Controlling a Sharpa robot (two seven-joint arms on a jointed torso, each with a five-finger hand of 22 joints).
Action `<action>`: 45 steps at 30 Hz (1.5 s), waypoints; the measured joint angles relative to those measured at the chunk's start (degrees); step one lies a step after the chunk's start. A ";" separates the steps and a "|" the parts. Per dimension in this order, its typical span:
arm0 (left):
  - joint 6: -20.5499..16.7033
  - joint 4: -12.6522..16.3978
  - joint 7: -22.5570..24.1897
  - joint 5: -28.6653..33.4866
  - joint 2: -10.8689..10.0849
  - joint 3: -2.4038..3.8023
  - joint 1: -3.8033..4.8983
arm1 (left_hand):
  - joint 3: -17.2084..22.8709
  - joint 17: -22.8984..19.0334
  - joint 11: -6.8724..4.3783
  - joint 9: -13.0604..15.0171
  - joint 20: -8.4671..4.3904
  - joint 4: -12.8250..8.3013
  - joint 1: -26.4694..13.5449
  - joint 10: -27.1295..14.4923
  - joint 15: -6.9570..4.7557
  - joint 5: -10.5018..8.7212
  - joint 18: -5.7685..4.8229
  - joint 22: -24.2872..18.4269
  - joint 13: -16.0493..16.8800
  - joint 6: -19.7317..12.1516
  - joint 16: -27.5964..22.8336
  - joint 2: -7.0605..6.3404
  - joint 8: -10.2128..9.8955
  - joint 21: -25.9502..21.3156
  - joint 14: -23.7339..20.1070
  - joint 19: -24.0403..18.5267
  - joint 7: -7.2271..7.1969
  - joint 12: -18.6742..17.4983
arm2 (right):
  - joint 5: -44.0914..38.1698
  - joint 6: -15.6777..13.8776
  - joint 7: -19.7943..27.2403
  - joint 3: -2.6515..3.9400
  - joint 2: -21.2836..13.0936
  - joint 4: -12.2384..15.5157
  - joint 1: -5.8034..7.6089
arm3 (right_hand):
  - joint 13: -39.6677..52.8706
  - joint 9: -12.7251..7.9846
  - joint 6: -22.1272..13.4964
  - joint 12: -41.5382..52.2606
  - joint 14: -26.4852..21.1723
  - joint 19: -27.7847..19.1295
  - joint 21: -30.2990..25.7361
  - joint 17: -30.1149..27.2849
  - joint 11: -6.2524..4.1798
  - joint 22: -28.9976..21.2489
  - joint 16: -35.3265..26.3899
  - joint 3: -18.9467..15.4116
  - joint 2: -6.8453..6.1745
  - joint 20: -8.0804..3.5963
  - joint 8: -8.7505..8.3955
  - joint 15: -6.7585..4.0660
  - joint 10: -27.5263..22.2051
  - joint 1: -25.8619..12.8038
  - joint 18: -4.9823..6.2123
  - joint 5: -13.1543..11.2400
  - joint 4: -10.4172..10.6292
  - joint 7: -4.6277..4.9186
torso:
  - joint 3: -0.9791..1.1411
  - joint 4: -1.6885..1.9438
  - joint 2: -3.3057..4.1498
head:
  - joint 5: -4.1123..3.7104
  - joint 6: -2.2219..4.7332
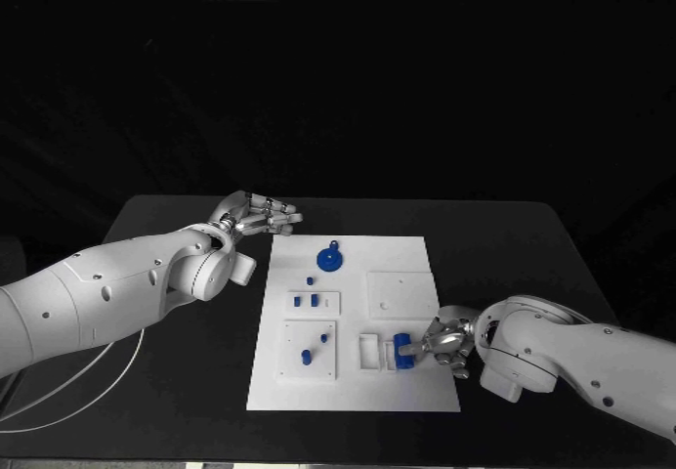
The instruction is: Assemble the parts on the task board
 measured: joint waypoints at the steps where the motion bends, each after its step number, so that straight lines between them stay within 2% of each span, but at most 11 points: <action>1: 0.02 0.00 0.04 0.03 0.00 0.00 0.00 | -0.11 0.00 0.00 0.00 0.00 0.11 0.00 0.00 0.00 0.00 0.00 -1.20 0.00 0.00 0.00 0.00 0.00 0.00 0.00 0.26 0.00 0.00 | -0.07 -0.42 0.00 -0.03 0.27 -0.04 -0.04 | 0.00 0.00 -0.01 0.00 0.12 0.00 0.00 0.06 0.01 0.08 0.00 -0.15 -0.16 0.00 -0.01 0.12 -0.01 0.16 0.00 0.00 0.15 0.01 | 0.00 -0.01 0.00 | 0.03 -0.04; 14: 0.28 0.00 0.21 0.23 0.01 0.00 -0.02 | -0.24 -0.01 0.00 0.00 -0.10 0.24 0.00 0.00 0.00 0.00 -0.01 -4.83 0.00 0.00 0.00 0.00 0.00 0.25 0.00 0.72 0.00 0.00 | -1.27 -3.90 0.46 -0.55 2.70 -1.14 -0.09 | 0.30 0.13 0.07 -0.23 0.20 0.00 0.00 0.48 0.02 0.55 -0.01 0.42 0.01 0.00 -0.05 0.20 0.01 1.23 0.00 0.00 0.25 0.20 | -0.03 -0.01 -0.01 | 0.23 -0.30; 17: 0.34 0.00 0.22 0.25 0.00 0.00 -0.02 | -0.40 -0.01 0.00 0.00 -0.10 0.08 0.00 0.00 0.00 0.00 -0.01 -5.14 0.00 0.00 0.00 0.00 0.00 0.25 0.00 0.72 0.00 0.00 | -1.57 -4.47 0.64 -1.00 3.11 -1.58 0.06 | 0.34 6.07 0.17 -0.23 0.20 0.00 0.31 0.56 0.02 0.54 -0.01 1.02 0.56 0.00 -0.05 0.19 0.01 2.23 0.00 0.00 -0.59 0.28 | -0.04 0.00 -0.01 | 0.30 -0.37; 18: 0.36 0.00 0.22 0.26 0.00 0.00 -0.02 | -0.40 -0.01 0.00 0.00 -0.10 0.09 0.00 0.00 0.00 0.00 -0.01 -5.14 0.00 0.00 0.00 0.00 0.00 0.25 0.00 0.72 0.00 0.00 | -1.66 -4.64 0.70 -1.20 3.23 -1.70 0.12 | 0.38 12.38 0.17 -0.22 0.19 0.00 0.35 0.60 0.01 0.54 -0.02 1.16 0.85 0.01 -0.06 0.20 -0.01 2.52 0.00 0.00 -1.04 0.28 | -0.05 0.00 -0.02 | 0.31 -0.38; 19: 0.39 0.00 0.22 0.27 -0.01 0.00 -0.02 | -0.40 -0.01 0.00 0.00 -0.10 0.08 0.00 0.00 0.00 0.00 -0.01 -5.14 0.00 0.00 0.00 0.00 0.00 0.25 0.00 0.72 0.00 0.00 | -1.78 -4.87 0.80 -1.44 3.41 -1.86 0.14 | 0.42 13.17 0.17 -0.22 0.19 0.00 0.35 0.60 0.13 0.54 -0.02 1.35 1.21 0.01 -0.06 0.20 0.11 2.88 0.00 0.00 -1.35 0.28 | -0.07 0.00 -0.02 | 0.32 -0.38; 21: 0.42 0.00 0.22 0.28 -0.02 0.00 -0.02 | -0.40 -0.01 0.00 0.00 0.10 0.08 0.00 0.00 0.00 0.00 -0.01 -5.31 0.00 0.00 0.00 0.00 0.00 0.25 0.00 0.93 0.00 0.00 | -1.95 -5.17 0.91 -1.78 3.63 -2.11 0.19 | 0.43 21.38 0.31 -0.22 0.19 0.00 0.35 0.65 0.21 0.54 -0.02 1.76 1.66 0.01 -0.06 0.20 0.19 3.33 0.00 0.00 -2.19 0.41 | -0.07 0.00 -0.03 | 0.38 -0.38; 23: 0.45 0.00 0.22 0.29 -0.04 0.00 -0.03 | -0.40 -0.02 0.00 0.00 0.10 0.08 0.00 0.00 0.00 0.00 -0.01 -5.36 0.00 0.00 0.00 0.00 0.00 0.25 0.00 0.92 0.00 0.00 | -2.09 -5.43 1.02 -2.17 3.81 -2.30 0.18 | 0.43 25.84 0.91 -0.22 0.19 0.00 0.67 0.71 0.21 0.54 -0.03 2.18 1.94 0.01 -0.06 0.20 0.20 3.39 0.00 -0.01 -2.99 0.21 | -0.07 -0.01 -0.03 | 0.48 -0.38; 30: 0.52 0.04 0.22 0.32 -0.13 0.00 -0.03 | -0.40 -0.02 0.00 0.00 -0.10 0.09 0.00 0.00 0.00 0.00 -0.01 -5.58 0.00 0.00 0.00 0.00 0.00 0.25 0.00 1.13 0.00 0.00 | -2.28 -6.68 1.57 -2.62 3.95 -2.51 0.19 | 0.42 25.84 3.38 -0.23 0.20 0.00 0.81 0.71 -0.21 0.54 -0.03 5.75 3.13 0.01 -0.56 0.20 0.83 2.79 0.00 -0.41 -6.35 -0.41 | -0.08 -0.03 -0.06 | 0.69 -0.37; 39: 0.58 0.10 0.20 0.34 -0.24 0.00 -0.03 | -0.40 -0.02 0.00 0.00 -0.11 0.08 0.01 0.00 0.00 0.23 -0.01 -5.76 0.00 0.00 0.00 0.44 0.00 0.25 0.00 1.12 0.00 0.00 | -1.67 -8.75 2.11 -2.96 3.20 -1.60 -0.05 | 0.34 25.70 5.39 0.08 0.20 0.00 1.47 0.50 -0.50 0.53 -0.03 5.25 4.62 0.01 -0.91 0.20 1.15 1.30 0.00 0.01 -6.86 -1.07 | -0.07 -0.05 -0.04 | 0.97 -0.38; 42: 0.59 0.11 0.19 0.35 -0.30 -0.01 -0.03 | -0.40 -0.02 0.00 0.00 -0.11 0.08 0.01 0.00 0.00 0.23 -0.01 -5.76 0.00 0.00 0.00 0.44 0.00 0.25 0.00 1.12 0.00 0.00 | -1.27 -9.50 2.12 -3.05 2.34 -0.65 -0.13 | 0.34 20.24 5.64 0.08 0.20 0.00 1.56 0.46 -0.52 0.53 -0.03 5.26 4.63 0.01 -0.67 0.20 1.16 1.30 0.00 0.01 -6.88 -1.25 | -0.04 -0.07 -0.04 | 1.05 -0.38; 45: 0.60 0.13 0.19 0.35 -0.33 -0.01 -0.03 | -0.40 -0.02 0.00 0.00 -0.11 0.08 0.02 0.00 0.00 0.23 -0.01 -5.76 0.00 0.00 0.00 0.44 0.00 0.25 0.00 1.12 0.00 0.00 | -0.74 -9.94 2.07 -3.07 1.54 0.54 -0.14 | 0.34 10.36 6.00 0.07 0.21 0.00 1.55 0.46 -0.72 0.53 -0.03 7.87 4.63 0.01 -0.71 0.20 1.36 1.30 0.00 0.01 -9.63 -1.24 | -0.05 -0.09 -0.04 | 1.14 -0.38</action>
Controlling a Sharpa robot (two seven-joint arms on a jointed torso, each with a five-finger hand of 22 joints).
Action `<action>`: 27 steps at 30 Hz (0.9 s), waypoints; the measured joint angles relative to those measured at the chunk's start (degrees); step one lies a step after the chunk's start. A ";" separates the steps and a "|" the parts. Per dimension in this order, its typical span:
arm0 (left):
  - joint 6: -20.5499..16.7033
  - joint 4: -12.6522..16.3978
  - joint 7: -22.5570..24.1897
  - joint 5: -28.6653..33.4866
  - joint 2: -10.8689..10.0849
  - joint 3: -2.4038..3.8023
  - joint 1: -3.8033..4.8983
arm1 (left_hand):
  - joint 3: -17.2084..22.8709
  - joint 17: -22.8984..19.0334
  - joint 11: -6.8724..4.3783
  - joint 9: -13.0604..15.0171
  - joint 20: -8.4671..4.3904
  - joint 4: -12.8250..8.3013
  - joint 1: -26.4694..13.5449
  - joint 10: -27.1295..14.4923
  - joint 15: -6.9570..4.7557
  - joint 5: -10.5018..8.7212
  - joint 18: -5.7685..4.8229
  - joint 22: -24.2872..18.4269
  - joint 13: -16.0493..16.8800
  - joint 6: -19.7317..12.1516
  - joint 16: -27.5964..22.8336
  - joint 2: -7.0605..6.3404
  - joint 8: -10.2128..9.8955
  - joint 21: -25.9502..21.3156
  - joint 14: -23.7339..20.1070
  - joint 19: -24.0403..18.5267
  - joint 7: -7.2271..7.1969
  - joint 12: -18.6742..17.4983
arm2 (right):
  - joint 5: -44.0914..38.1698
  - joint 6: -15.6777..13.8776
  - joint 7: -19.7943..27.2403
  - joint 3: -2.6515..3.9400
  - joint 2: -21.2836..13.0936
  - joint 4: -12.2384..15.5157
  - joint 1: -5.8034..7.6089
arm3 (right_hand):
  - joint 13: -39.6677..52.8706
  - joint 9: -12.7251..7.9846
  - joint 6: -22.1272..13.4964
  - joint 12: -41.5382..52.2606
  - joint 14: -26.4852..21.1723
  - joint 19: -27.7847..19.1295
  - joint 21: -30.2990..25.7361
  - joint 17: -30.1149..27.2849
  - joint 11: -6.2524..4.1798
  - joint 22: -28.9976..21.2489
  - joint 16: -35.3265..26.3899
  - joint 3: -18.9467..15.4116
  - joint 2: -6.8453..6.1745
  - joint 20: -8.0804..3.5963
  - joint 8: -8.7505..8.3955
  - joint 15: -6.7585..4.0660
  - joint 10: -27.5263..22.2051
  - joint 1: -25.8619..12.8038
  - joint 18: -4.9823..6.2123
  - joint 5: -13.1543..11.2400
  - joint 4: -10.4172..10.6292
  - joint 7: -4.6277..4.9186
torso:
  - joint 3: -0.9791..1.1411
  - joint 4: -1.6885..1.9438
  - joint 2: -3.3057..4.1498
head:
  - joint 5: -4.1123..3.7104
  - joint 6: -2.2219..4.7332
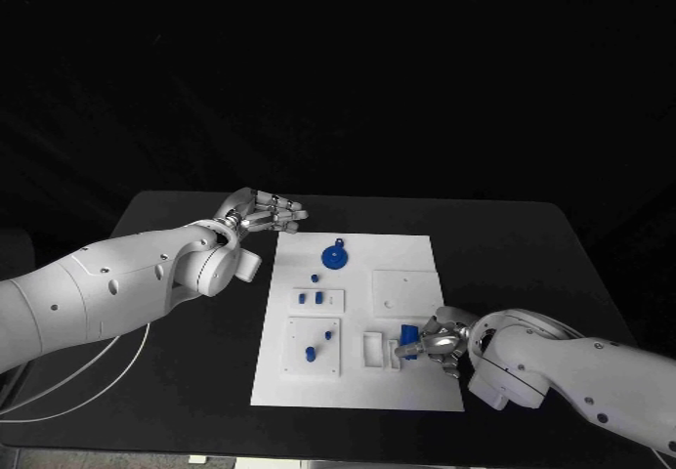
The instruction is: Assemble the parts on the task board
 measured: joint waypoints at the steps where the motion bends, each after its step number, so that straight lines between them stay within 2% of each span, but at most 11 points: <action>1: 0.00 0.00 0.00 0.00 -0.01 0.00 0.00 | 0.00 0.00 0.00 0.00 0.00 0.00 0.00 0.00 0.00 0.00 0.00 0.00 0.00 0.00 0.00 0.00 0.00 0.00 0.00 0.00 0.00 0.00 | 0.17 -0.10 -0.05 0.00 -0.20 0.29 0.00 | 0.00 -4.07 0.00 0.00 0.00 0.00 0.00 -0.02 -0.04 0.00 0.00 0.08 0.00 0.00 0.00 0.00 0.04 0.00 0.00 0.00 -0.08 0.00 | 0.00 -0.01 0.00 | 0.03 -0.01; 2: 0.01 0.01 0.00 0.00 -0.01 0.00 0.00 | 0.00 0.00 0.00 0.00 0.00 0.00 0.00 0.00 0.00 0.18 0.00 -0.12 0.00 0.00 0.00 0.00 0.00 0.00 0.00 0.00 0.00 0.00 | 0.33 -0.20 -0.08 0.00 -0.41 0.64 0.03 | 0.00 -9.23 0.00 0.00 0.00 0.00 0.00 -0.07 -0.10 0.00 0.00 0.11 0.00 0.00 0.00 0.00 0.10 0.00 0.00 0.02 -0.12 0.00 | 0.00 -0.01 0.00 | 0.05 -0.01; 3: 0.02 0.01 -0.01 0.00 -0.02 0.00 0.00 | 0.00 0.00 0.00 0.00 0.00 0.00 0.00 0.00 0.00 0.26 0.00 -0.25 0.00 0.00 0.00 0.00 0.00 0.00 0.00 0.00 0.00 0.00 | 0.52 -0.31 -0.15 0.04 -0.68 1.10 0.11 | 0.00 -12.66 0.09 0.00 0.00 0.00 0.00 -0.07 -0.11 0.00 0.00 0.15 0.36 0.00 -0.21 0.00 0.08 0.36 0.00 0.23 -0.16 -0.10 | 0.00 -0.01 0.00 | 0.07 -0.02; 4: 0.02 0.02 -0.01 0.00 -0.02 0.00 0.00 | 0.00 0.00 0.00 0.00 0.00 0.00 0.00 0.00 0.00 0.26 0.00 -0.27 0.00 0.00 0.00 0.00 0.00 0.00 0.00 0.00 0.00 0.00 | 0.63 -0.38 -0.23 0.07 -0.87 1.38 0.16 | -0.03 -13.34 0.11 0.00 -0.01 0.00 0.22 -0.12 -0.11 0.00 0.00 0.36 0.38 0.00 -0.21 0.00 0.08 0.36 0.00 0.57 -0.38 -0.13 | 0.00 -0.01 0.00 | 0.09 -0.02; 7: 0.04 0.03 -0.02 0.01 -0.06 -0.01 0.00 | 0.00 0.00 0.00 0.00 0.00 0.00 0.00 0.00 0.00 0.26 0.00 -0.26 0.00 0.00 0.00 0.00 0.00 0.00 0.00 0.00 0.00 0.00 | 1.00 -0.50 -0.60 0.13 -1.47 2.42 0.36 | -0.09 -13.37 0.31 0.00 -0.01 0.00 0.33 -0.18 -0.11 0.00 0.00 0.45 0.79 0.00 -0.20 0.00 0.07 -0.03 0.00 1.99 -1.08 -0.29 | -0.01 -0.01 -0.01 | 0.15 -0.05; 11: 0.07 0.03 -0.04 0.01 -0.09 -0.01 0.00 | 0.00 -0.01 0.00 0.00 0.00 0.00 0.00 0.00 0.00 0.26 0.00 -0.26 0.00 0.00 0.00 0.00 0.00 0.00 0.00 0.00 0.00 0.00 | 1.51 -0.41 -1.04 0.22 -1.66 3.65 0.62 | -0.11 -13.37 0.63 0.00 -0.01 0.00 0.33 -0.35 -0.10 -0.01 0.00 0.40 1.35 0.00 -0.12 0.00 0.07 -0.59 0.00 2.10 -1.68 -0.16 | -0.02 -0.01 -0.01 | 0.24 -0.09; 27: 0.21 0.10 -0.09 0.03 -0.18 -0.02 0.00 | 0.00 -0.01 0.00 0.00 0.00 0.00 0.01 0.00 0.00 0.26 0.00 -0.56 0.00 0.00 0.00 -0.01 0.00 0.00 0.00 -0.01 0.00 0.00 | 3.03 0.55 -2.09 0.24 -0.26 5.36 0.76 | -0.21 -13.42 1.13 -0.01 0.19 0.00 0.33 -0.45 -0.30 -0.01 0.00 -0.15 1.51 0.00 0.05 -0.18 0.28 -0.75 0.00 2.65 -2.22 -0.12 | -0.05 0.06 0.01 | 0.58 -0.25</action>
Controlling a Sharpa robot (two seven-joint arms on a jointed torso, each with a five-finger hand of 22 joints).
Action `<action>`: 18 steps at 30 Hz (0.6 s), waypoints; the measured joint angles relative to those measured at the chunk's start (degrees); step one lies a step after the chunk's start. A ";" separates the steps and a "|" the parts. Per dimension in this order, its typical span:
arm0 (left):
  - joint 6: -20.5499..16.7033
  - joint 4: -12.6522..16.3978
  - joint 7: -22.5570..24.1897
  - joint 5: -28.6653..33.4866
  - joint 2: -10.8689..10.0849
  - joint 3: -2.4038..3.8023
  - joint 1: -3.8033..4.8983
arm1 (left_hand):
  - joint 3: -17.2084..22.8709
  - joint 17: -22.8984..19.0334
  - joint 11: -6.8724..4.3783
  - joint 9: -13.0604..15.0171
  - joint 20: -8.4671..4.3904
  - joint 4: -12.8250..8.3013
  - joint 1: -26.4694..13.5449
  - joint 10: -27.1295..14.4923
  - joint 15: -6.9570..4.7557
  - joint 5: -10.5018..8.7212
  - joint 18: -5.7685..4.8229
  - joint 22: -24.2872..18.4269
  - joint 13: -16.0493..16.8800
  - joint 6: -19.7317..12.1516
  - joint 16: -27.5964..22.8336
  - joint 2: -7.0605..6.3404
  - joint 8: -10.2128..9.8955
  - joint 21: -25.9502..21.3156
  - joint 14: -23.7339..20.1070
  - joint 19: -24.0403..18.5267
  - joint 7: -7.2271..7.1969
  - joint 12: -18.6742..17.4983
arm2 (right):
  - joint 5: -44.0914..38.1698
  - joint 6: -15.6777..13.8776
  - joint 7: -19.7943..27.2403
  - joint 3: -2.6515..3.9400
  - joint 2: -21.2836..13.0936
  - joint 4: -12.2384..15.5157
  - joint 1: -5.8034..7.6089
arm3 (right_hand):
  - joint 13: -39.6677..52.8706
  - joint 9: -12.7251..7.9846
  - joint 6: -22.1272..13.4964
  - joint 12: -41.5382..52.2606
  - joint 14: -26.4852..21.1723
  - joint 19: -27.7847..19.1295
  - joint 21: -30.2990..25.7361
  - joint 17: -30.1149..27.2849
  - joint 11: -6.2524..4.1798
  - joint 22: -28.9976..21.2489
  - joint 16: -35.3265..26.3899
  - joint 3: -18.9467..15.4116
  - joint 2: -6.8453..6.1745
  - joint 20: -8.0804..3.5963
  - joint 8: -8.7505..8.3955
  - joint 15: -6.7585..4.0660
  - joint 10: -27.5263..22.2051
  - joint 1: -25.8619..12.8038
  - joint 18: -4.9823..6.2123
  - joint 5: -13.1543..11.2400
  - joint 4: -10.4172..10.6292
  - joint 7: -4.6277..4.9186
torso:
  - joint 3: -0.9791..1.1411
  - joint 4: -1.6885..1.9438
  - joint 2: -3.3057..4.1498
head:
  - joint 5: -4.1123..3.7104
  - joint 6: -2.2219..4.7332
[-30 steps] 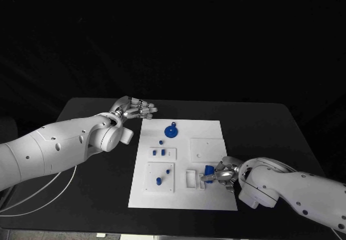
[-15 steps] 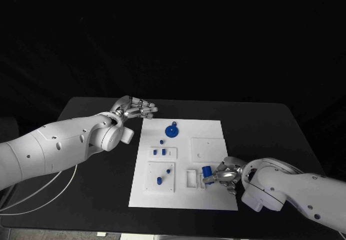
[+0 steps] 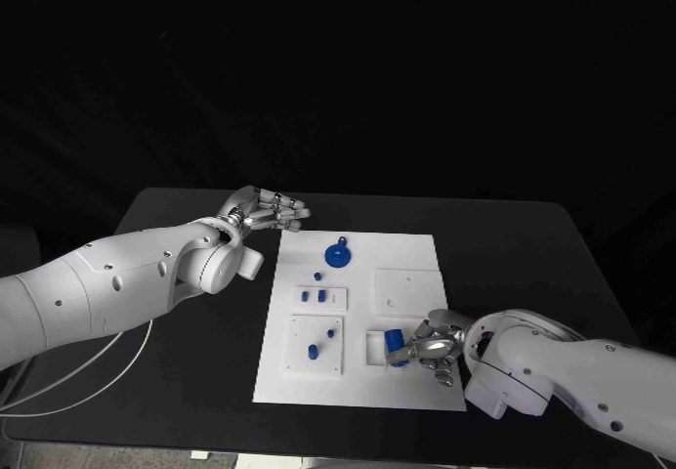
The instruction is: Assemble the parts on the task board
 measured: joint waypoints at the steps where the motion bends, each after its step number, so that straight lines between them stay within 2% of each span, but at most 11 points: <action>1: 0.01 0.00 0.00 0.00 -0.01 0.00 0.00 | 0.00 0.00 0.00 0.00 0.00 0.00 0.00 0.00 0.00 0.00 0.00 0.00 0.00 0.00 0.00 0.00 0.00 0.00 0.00 0.00 0.00 0.00 | 0.03 0.00 -0.01 0.00 0.17 0.01 0.00 | 0.00 0.01 0.01 0.00 0.00 0.00 0.00 0.00 0.00 0.00 0.00 -0.01 0.00 0.00 0.00 0.00 0.00 0.00 0.00 0.00 0.00 0.00 | 0.00 0.00 0.00 | 0.02 -0.01; 7: 0.08 0.04 -0.03 0.00 -0.03 0.00 0.00 | 0.00 0.00 0.00 0.00 0.00 0.00 0.00 0.00 0.00 0.00 0.00 0.00 0.00 0.00 0.00 0.00 0.00 0.00 0.00 0.00 0.00 0.00 | 0.17 0.05 -0.11 -0.04 1.56 -0.47 0.01 | -0.04 0.04 0.05 0.00 0.00 0.00 0.00 -0.02 0.00 0.00 0.00 -0.21 0.00 0.00 -0.02 0.00 0.00 0.00 0.00 0.00 0.19 -0.05 | 0.00 0.00 0.02 | 0.10 -0.05; 16: 0.16 0.08 -0.09 0.01 -0.09 0.00 0.00 | 0.00 0.00 0.00 0.00 0.00 0.00 -0.21 0.00 0.20 0.00 -0.01 -0.31 0.00 0.00 0.00 0.21 0.00 0.00 -0.20 0.00 0.00 0.00 | 0.14 0.66 -0.35 -0.51 3.55 -2.43 0.02 | -0.26 0.04 0.08 -0.24 0.00 0.00 0.00 -0.18 0.01 0.00 0.00 -0.51 0.00 0.00 -0.04 0.00 0.00 0.00 0.00 0.00 0.34 -0.08 | 0.03 0.03 0.04 | 0.35 -0.16; 18: 0.19 0.09 -0.11 0.01 -0.10 0.00 0.00 | 0.00 0.00 0.00 0.00 0.00 0.00 -0.21 0.00 0.20 0.00 0.00 -0.46 0.00 0.00 0.00 0.21 0.00 0.23 -0.20 0.00 0.00 0.00 | 0.10 0.77 -0.36 -0.55 3.84 -2.76 0.02 | -0.26 0.27 0.09 -0.24 0.00 0.00 0.00 -0.24 0.01 0.00 0.00 -0.76 -0.01 0.00 -0.04 0.00 0.01 0.00 -0.58 0.00 0.57 -0.10 | 0.03 0.03 0.04 | 0.41 -0.18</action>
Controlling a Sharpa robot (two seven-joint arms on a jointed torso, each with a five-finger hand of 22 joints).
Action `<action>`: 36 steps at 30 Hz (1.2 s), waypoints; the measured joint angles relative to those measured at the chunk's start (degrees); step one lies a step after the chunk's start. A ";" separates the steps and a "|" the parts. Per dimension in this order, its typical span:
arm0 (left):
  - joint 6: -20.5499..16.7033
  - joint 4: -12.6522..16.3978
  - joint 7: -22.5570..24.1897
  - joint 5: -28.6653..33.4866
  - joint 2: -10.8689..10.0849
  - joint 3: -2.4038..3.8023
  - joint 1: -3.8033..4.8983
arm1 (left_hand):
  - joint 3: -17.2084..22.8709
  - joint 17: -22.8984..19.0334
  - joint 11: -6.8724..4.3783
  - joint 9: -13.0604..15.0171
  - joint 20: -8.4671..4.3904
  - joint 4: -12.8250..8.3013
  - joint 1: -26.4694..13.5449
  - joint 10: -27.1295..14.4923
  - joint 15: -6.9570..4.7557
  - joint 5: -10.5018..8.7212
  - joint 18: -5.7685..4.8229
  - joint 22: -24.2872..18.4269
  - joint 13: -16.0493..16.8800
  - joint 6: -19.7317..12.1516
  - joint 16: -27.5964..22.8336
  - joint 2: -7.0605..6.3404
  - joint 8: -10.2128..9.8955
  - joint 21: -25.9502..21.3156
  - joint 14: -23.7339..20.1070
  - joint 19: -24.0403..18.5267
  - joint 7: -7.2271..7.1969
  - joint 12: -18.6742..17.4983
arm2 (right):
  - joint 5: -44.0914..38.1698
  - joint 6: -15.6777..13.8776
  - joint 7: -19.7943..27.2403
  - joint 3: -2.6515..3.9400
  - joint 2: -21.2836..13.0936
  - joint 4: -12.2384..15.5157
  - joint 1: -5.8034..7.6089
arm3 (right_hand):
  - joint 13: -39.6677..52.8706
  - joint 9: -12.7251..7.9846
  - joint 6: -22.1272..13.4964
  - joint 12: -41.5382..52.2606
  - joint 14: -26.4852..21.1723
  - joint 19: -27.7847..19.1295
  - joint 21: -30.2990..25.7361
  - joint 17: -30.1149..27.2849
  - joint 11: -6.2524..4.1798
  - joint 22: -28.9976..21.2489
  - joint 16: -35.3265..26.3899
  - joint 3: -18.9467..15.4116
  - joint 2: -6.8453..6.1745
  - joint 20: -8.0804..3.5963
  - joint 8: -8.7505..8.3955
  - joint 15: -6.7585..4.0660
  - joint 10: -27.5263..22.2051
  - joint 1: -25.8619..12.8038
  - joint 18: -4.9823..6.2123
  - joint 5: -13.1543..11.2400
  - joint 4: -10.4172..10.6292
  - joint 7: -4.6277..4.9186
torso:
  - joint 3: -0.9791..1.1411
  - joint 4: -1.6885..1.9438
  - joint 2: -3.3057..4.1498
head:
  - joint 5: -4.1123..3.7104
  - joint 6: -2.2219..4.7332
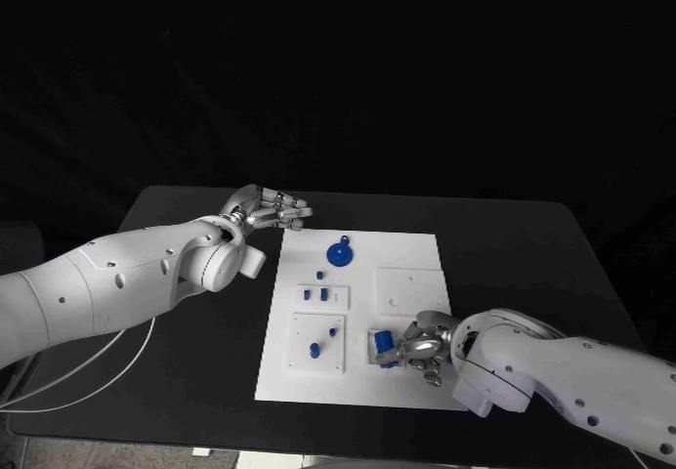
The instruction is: Assemble the parts on the task board
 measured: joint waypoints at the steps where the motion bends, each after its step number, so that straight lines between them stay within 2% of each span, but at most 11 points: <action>1: 0.02 0.00 -0.01 0.00 0.00 0.00 0.00 | 0.00 0.00 0.00 0.00 0.00 0.00 0.00 0.00 0.00 0.00 0.00 -0.06 0.00 0.00 0.00 0.00 0.00 0.00 0.00 0.00 0.00 0.00 | -0.03 0.09 0.00 0.00 0.12 -0.18 0.04 | 0.00 0.09 0.01 0.00 0.00 0.00 0.00 0.00 0.00 0.00 0.00 -0.01 0.00 0.00 0.00 0.00 0.00 0.00 0.00 0.00 -0.01 -0.01 | 0.00 -0.01 0.00 | 0.03 -0.02; 5: 0.10 0.02 -0.08 0.00 -0.03 0.00 0.00 | 0.00 0.00 0.00 0.00 0.00 0.00 0.00 0.00 0.00 0.00 0.00 -0.14 0.00 0.00 0.00 0.00 0.00 0.00 0.00 0.00 0.00 0.00 | -0.15 0.30 0.00 0.00 0.44 -0.66 0.16 | -0.06 -0.10 0.14 0.00 0.00 0.00 0.00 0.00 0.09 0.00 0.00 -0.33 -0.01 0.00 0.02 0.00 0.10 0.00 0.02 -0.07 0.18 -0.13 | 0.00 -0.03 0.01 | 0.09 -0.07; 10: 0.19 0.03 -0.16 0.01 -0.06 0.00 0.00 | 0.00 0.00 0.00 0.00 0.00 0.00 0.00 0.00 0.00 0.00 0.00 -0.16 0.00 0.00 0.00 0.00 0.00 0.00 0.00 0.00 0.00 0.00 | -0.37 0.45 0.04 -0.03 0.80 -1.12 0.22 | -0.12 -0.09 0.48 -0.23 0.02 0.00 -0.08 -0.05 0.20 0.00 0.00 -0.74 -0.16 0.00 0.54 0.01 0.22 -0.10 0.03 -1.79 2.09 -0.29 | -0.01 -0.07 0.01 | 0.15 -0.07; 17: 0.32 0.03 -0.26 0.01 -0.06 -0.01 0.00 | -0.19 -0.01 0.00 0.00 0.00 0.19 -0.20 0.00 0.00 0.00 0.00 -0.39 0.00 0.00 0.00 0.20 0.00 0.00 0.00 0.00 0.00 0.00 | -1.01 0.45 0.02 -0.14 1.23 -1.66 0.26 | -0.26 -0.14 0.77 -0.22 0.01 0.00 -0.55 -0.05 -0.05 0.00 0.00 -1.97 -2.40 0.00 0.47 0.02 0.20 -0.09 0.05 -2.22 4.84 -0.57 | 0.03 -0.07 0.01 | 0.25 0.02; 20: 0.36 0.03 -0.26 0.01 -0.06 -0.01 0.00 | -0.55 -0.01 0.00 0.00 0.00 0.55 -0.70 0.00 0.00 0.00 0.00 -0.40 0.00 0.00 0.00 0.21 0.00 0.00 0.00 0.00 0.00 0.00 | -1.26 0.44 0.00 -0.19 1.33 -1.76 0.28 | -0.26 -0.13 0.56 -0.44 0.01 0.00 -0.55 -0.10 -0.02 0.00 0.00 -2.60 -2.78 0.00 0.37 0.02 0.17 -0.26 0.05 -2.22 5.53 -0.36 | 0.02 -0.07 0.01 | 0.30 0.02; 23: 0.43 0.03 -0.26 0.01 -0.06 -0.01 0.00 | -0.71 0.00 0.00 0.00 0.00 0.71 -0.89 0.00 0.00 -0.01 0.00 -0.47 0.00 0.00 0.00 0.04 0.00 0.00 0.00 0.00 0.00 0.00 | -1.60 0.39 0.00 -0.25 1.47 -1.96 0.29 | -0.31 -0.15 0.40 -0.44 0.00 0.00 -0.55 -0.12 0.16 0.00 0.00 -3.21 -3.68 0.00 0.30 0.02 -0.06 -0.47 0.05 -2.24 6.41 -0.19 | 0.02 -0.07 0.01 | 0.32 -0.04; 28: 0.52 0.03 -0.26 0.01 -0.07 -0.01 0.00 | -0.87 0.01 0.00 0.00 0.00 0.87 -0.92 0.00 0.16 -0.01 0.00 -0.64 0.00 0.00 0.00 0.01 0.00 0.00 -0.16 0.00 0.00 0.00 | -2.11 0.33 0.01 -0.34 1.60 -2.10 0.30 | -0.32 -0.18 0.52 -0.72 0.00 0.00 -0.78 -0.12 0.08 -0.01 -0.24 -3.46 -4.19 0.00 0.30 0.02 -0.14 -0.11 0.06 -2.44 7.14 -0.12 | -0.01 -0.07 0.00 | 0.44 -0.05; 36: 0.64 0.05 -0.26 0.02 -0.10 -0.01 0.00 | -1.10 0.05 0.00 0.00 0.00 1.10 -1.10 0.00 0.16 -0.23 0.00 -0.87 0.00 0.00 0.00 0.18 0.00 0.00 -0.16 0.00 0.00 0.00 | -2.86 0.34 0.06 -0.43 1.71 -2.11 0.30 | -0.39 -0.15 0.39 -0.71 0.00 0.00 -0.78 -0.12 0.08 -0.01 -0.24 -3.46 -4.19 0.00 0.32 0.02 -0.14 -0.11 0.06 -2.44 7.14 0.03 | -0.01 -0.09 -0.01 | 0.57 -0.05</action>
